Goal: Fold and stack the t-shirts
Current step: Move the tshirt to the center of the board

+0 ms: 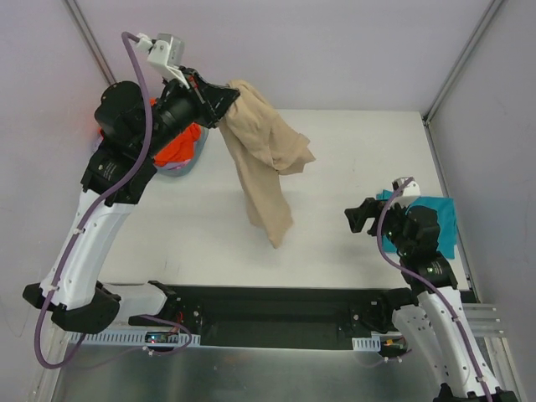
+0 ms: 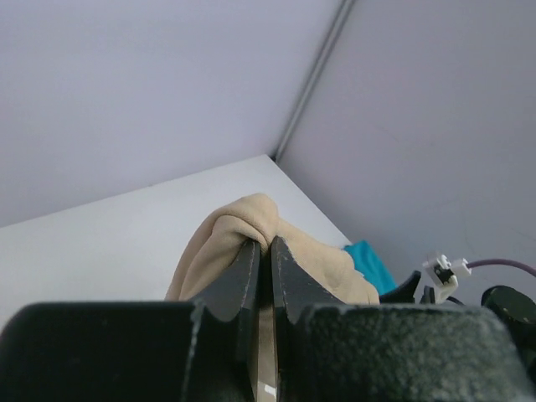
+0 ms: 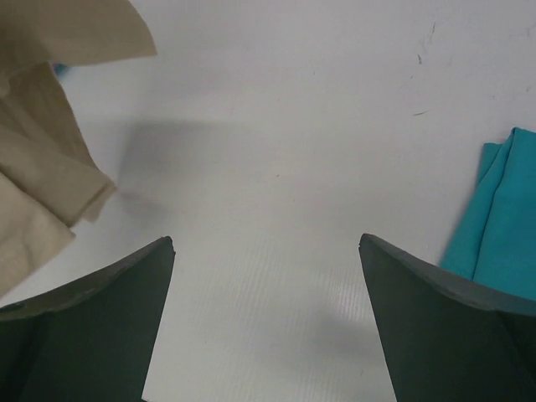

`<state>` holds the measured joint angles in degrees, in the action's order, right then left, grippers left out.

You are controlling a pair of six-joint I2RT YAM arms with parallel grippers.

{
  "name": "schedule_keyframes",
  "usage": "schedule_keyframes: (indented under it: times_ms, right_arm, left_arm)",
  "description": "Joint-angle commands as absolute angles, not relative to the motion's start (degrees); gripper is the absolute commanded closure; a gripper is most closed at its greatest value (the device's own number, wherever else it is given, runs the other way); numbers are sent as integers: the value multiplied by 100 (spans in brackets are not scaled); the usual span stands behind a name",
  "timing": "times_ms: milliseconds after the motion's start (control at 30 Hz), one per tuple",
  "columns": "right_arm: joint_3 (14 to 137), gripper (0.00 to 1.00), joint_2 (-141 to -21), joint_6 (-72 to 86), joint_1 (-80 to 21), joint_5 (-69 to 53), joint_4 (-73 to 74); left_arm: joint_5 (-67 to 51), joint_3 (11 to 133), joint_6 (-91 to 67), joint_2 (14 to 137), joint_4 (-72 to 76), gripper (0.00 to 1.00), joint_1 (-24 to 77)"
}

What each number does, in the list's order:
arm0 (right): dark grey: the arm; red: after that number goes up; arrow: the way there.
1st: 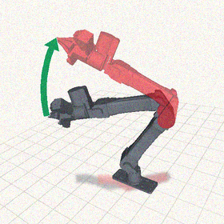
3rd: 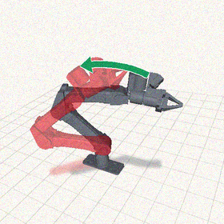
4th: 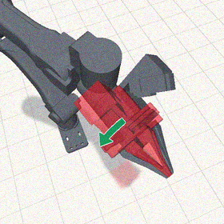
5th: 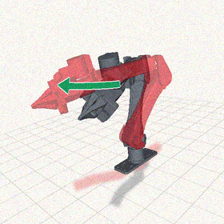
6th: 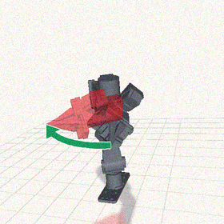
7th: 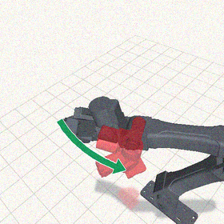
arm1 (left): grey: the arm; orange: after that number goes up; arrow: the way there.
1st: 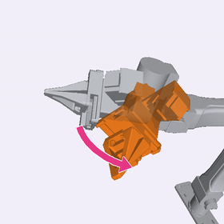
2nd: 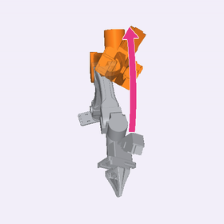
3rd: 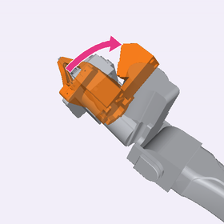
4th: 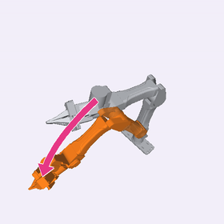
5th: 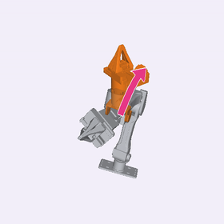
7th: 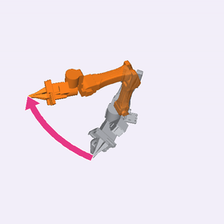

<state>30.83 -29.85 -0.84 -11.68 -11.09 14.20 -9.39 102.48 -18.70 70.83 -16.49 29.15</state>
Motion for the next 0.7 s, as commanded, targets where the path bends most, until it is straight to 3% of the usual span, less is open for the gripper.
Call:
schedule_keyframes:
  times_ms: [0, 167, 367, 467, 533, 567, 633, 667]
  right_arm:
    - [3155, 3, -2655, -18, -1195, -809, 1494]
    - [3260, 3, -2899, 246, -1195, -370, 1634]
    - [3340, 3, -3568, 430, -1195, -448, 1627]
    - [3384, 3, -3823, 483, -1195, -422, 1634]
    - [3445, 3, -3963, 457, -1195, -518, 1652]
    - [3463, 3, -3990, 448, -1195, -553, 1670]
    - [3480, 3, -4043, 466, -1195, -571, 1670]
    - [3489, 3, -4052, 475, -1195, -545, 1696]
  left_arm:
    - [-1415, 10047, -2214, 7548, -1178, 100, 3164]
    - [-1460, 8645, -2873, 7971, -1143, 100, 3173]
    - [235, 7033, -3568, 8261, -1081, 100, 3155]
    - [273, 6584, -3595, 8445, -1151, 88, 3024]
    - [168, 6522, -3569, 8508, -1273, 67, 2892]
    - [167, 6513, -3551, 8525, -1327, 48, 2866]
    - [176, 6556, -3429, 8490, -1467, 17, 2848]
    - [176, 6591, -3393, 8403, -1563, 14, 2839]
